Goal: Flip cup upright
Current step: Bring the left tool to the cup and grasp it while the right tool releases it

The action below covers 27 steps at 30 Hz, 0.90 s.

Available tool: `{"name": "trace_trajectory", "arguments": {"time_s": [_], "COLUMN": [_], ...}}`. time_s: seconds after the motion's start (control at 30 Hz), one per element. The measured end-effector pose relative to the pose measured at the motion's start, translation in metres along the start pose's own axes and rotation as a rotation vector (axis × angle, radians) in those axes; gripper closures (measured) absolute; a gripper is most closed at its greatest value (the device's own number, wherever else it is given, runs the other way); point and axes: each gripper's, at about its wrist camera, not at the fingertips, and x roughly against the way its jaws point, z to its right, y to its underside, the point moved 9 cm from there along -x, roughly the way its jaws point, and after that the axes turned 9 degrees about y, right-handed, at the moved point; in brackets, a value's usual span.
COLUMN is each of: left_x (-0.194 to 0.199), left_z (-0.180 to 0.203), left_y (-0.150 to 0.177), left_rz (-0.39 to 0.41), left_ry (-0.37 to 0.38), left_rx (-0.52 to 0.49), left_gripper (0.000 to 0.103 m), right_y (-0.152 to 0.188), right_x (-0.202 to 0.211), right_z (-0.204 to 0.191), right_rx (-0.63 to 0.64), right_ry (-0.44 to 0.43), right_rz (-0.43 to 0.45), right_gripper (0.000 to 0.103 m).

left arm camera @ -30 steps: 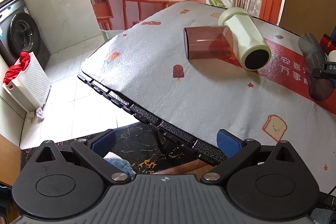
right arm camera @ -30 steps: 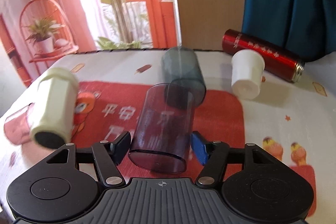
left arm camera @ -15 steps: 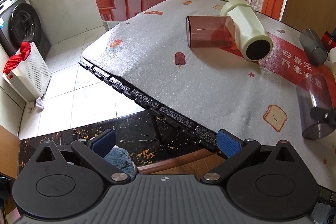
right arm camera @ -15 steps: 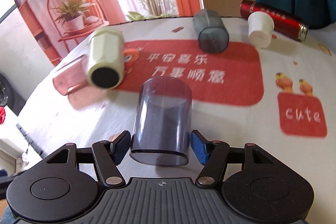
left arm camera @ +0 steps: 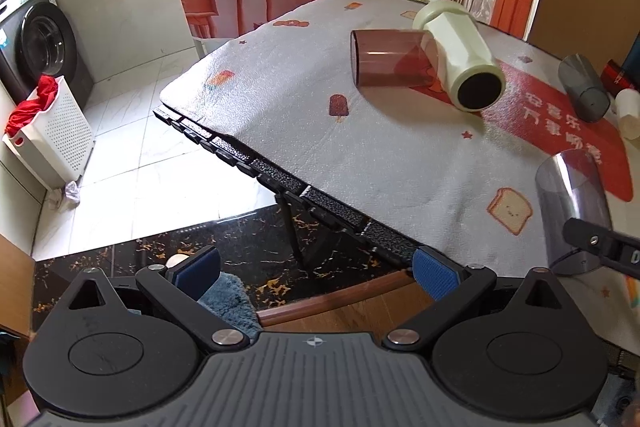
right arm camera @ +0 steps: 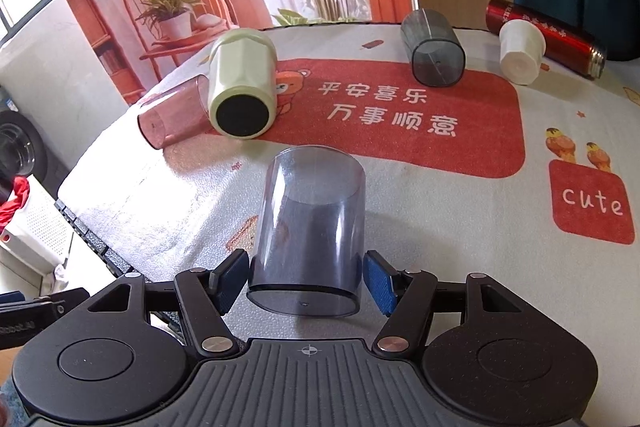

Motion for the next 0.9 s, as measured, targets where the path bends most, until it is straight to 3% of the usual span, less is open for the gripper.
{"name": "trace_trajectory", "arguments": {"time_s": [0.3,0.57,0.9], "left_x": [0.013,0.017,-0.002], "left_z": [0.003,0.02,0.074], "left_y": [0.002,0.003,-0.017], "left_rz": [0.026,0.007,-0.038], "left_ry": [-0.015,0.009,0.09], "left_rx": [0.003,-0.023,-0.056], "left_gripper": [0.0,0.0,0.0], "right_y": [-0.01,-0.009,0.002], "right_x": [0.034,0.059,0.044], "right_z": [0.013,0.055,0.088], "right_rx": [0.017,0.033,0.048], "right_ry": [0.034,0.146,0.258], "right_rz": [0.09,0.178,0.181], "right_gripper": [0.023,0.017,0.017]}}
